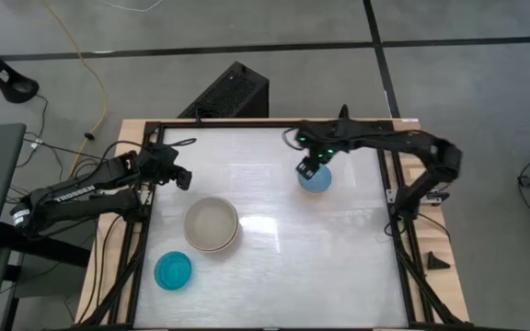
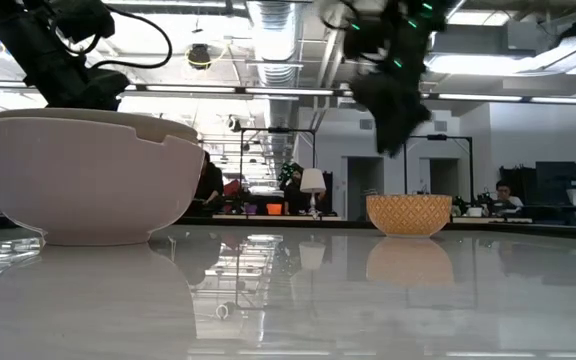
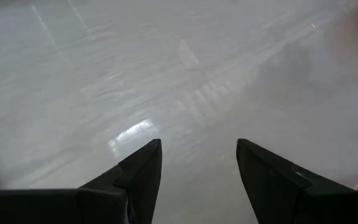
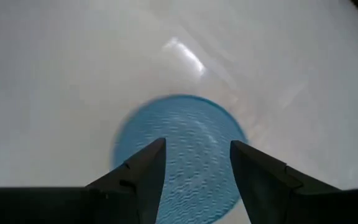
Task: Nest bowls inside each other
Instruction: Stack the blue patterned bowl on top of the grey bowl
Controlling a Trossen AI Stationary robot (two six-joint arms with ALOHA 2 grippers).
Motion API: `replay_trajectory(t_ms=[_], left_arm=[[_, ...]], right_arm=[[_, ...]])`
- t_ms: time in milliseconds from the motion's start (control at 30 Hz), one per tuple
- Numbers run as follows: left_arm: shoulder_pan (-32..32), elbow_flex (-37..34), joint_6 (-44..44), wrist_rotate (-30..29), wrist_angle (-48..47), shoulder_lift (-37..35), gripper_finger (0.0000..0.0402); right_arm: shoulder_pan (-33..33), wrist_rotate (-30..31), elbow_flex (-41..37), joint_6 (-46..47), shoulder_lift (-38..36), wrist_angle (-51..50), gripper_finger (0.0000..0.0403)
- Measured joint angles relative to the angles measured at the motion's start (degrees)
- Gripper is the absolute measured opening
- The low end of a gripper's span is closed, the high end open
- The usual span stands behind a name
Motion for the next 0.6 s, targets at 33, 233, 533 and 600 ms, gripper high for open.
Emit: replay_trajectory(t_ms=[33,233,533,600], left_arm=[[0.0,0.0,-0.1,0.0,0.0,0.0,0.0197],[0.0,0.0,-1.4,0.0,0.0,0.0,0.0197],[0.0,0.0,-1.3,0.0,-0.2,0.0,0.0197],[0.0,0.0,-1.1,0.0,-0.3,0.0,0.0197]], right_arm=[[-0.9,0.6,-3.3,2.3,-1.8,2.1,0.0214],[-4.8,0.2,-16.2,7.1,-7.6,10.3,0.0214],[-5.2,0.0,-23.2,9.1,-6.0,16.8,0.0214],[-5.2,-0.8,-23.9,9.8,-5.0,17.9,0.0213]])
